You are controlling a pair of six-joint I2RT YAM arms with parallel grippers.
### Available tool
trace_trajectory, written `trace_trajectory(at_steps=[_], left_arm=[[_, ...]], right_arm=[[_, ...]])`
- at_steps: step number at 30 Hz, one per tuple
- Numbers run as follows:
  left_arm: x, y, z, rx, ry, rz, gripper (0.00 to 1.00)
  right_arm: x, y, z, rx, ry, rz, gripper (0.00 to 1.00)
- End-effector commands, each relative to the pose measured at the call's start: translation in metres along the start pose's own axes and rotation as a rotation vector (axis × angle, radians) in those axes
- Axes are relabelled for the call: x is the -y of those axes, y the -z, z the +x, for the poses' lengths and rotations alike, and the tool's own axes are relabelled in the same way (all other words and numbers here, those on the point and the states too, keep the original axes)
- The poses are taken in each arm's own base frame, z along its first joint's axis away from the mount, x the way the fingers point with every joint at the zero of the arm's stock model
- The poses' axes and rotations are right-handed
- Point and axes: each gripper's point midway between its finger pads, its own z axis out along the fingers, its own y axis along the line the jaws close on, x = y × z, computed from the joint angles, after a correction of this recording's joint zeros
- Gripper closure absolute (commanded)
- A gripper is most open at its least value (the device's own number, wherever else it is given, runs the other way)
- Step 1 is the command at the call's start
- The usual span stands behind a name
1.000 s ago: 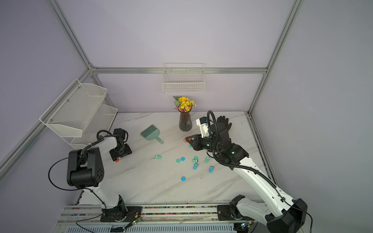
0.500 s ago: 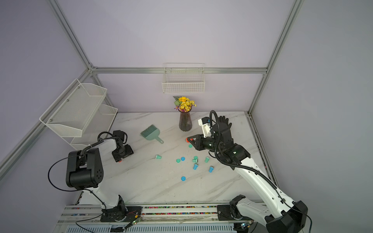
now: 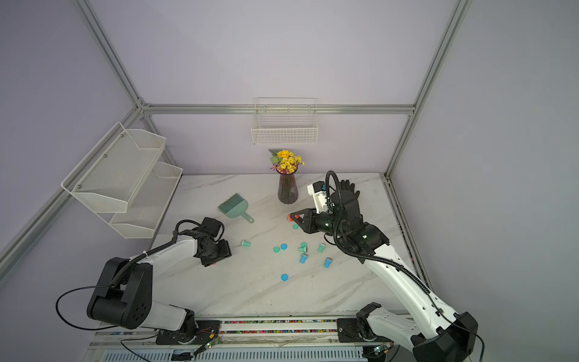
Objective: Close the stamp cap
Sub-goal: Move the cover to the center of the board.
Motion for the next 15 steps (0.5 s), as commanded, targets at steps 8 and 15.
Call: trace_trajectory(at_steps=[8, 15], left_arm=[[0.114, -0.008, 0.073, -0.156, -0.18, 0.138, 0.35], [0.189, 0.015, 0.094, -0.157, -0.34, 0.262, 0.36]], right_arm=[[-0.003, 0.017, -0.019, 0.08, -0.037, 0.046, 1.0], [0.008, 0.027, -0.023, 0.091, -0.048, 0.145, 1.0]])
